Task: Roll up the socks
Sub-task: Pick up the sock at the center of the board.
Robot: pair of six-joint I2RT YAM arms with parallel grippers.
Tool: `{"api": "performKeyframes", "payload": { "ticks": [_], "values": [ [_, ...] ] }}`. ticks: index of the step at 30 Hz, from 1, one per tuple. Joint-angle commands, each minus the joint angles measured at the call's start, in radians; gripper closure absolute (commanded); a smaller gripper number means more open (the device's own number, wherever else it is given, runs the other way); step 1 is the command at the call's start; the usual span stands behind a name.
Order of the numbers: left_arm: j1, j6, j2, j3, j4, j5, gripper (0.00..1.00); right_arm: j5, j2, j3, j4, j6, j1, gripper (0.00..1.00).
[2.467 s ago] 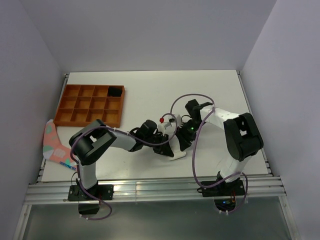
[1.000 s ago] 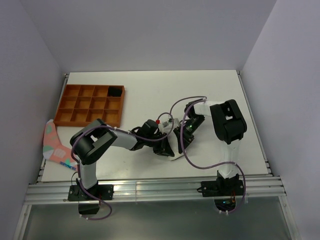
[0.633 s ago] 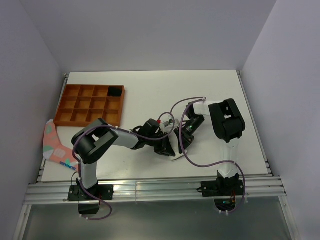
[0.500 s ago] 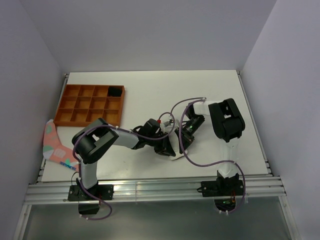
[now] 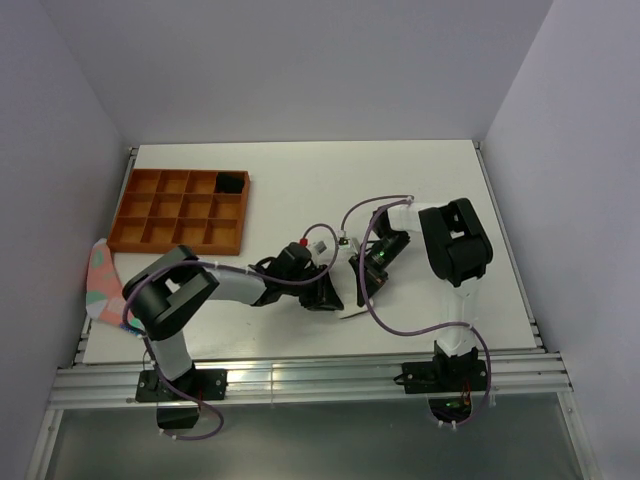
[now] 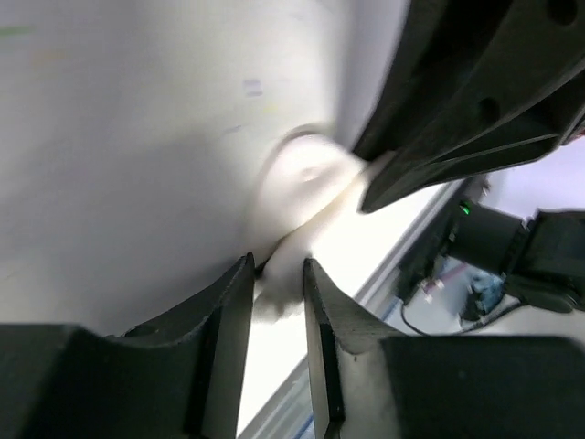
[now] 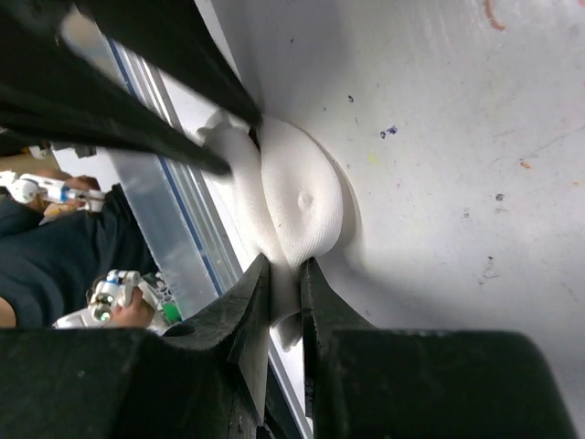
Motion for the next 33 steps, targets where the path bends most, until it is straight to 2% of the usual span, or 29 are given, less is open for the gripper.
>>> {"api": "performKeyframes", "payload": {
  "ticks": [1,8,11,14,16,17,19,20,21,23,26,33],
  "values": [
    [0.034,0.024,-0.079,-0.09,-0.104,-0.203,0.65,0.052,-0.044,-0.008,0.05,0.014,-0.019,1.0],
    [0.054,0.004,-0.275,-0.16,-0.064,-0.321,0.63,0.041,-0.075,0.042,0.05,0.081,-0.035,1.0],
    [0.063,-0.018,-0.402,-0.212,0.004,-0.372,0.61,0.015,-0.102,0.124,0.029,0.128,-0.042,1.0],
    [0.077,-0.039,-0.532,-0.242,0.097,-0.415,0.59,-0.066,-0.127,0.252,0.009,0.232,-0.047,1.0],
    [0.083,-0.05,-0.565,-0.237,0.14,-0.423,0.59,-0.152,-0.144,0.338,0.032,0.294,-0.047,1.0],
    [0.083,-0.053,-0.579,-0.229,0.169,-0.484,0.59,-0.175,-0.173,0.355,0.07,0.416,-0.045,1.0],
    [0.083,-0.062,-0.625,-0.238,0.224,-0.521,0.57,-0.221,-0.223,0.356,0.254,0.559,-0.045,1.0],
    [0.085,-0.064,-0.652,-0.245,0.274,-0.554,0.56,-0.215,-0.281,0.343,0.415,0.715,-0.042,1.0],
    [0.085,-0.059,-0.663,-0.246,0.299,-0.568,0.55,-0.207,-0.312,0.305,0.491,0.791,-0.03,1.0],
    [0.085,-0.048,-0.686,-0.231,0.312,-0.608,0.54,-0.174,-0.387,0.271,0.619,0.968,-0.009,1.0],
    [0.085,-0.019,-0.692,-0.196,0.293,-0.674,0.53,-0.154,-0.449,0.23,0.789,1.139,0.034,1.0],
    [0.085,0.004,-0.738,-0.265,0.512,-0.69,0.5,-0.069,-0.538,0.194,0.815,1.156,0.136,1.0]
  ]
}}
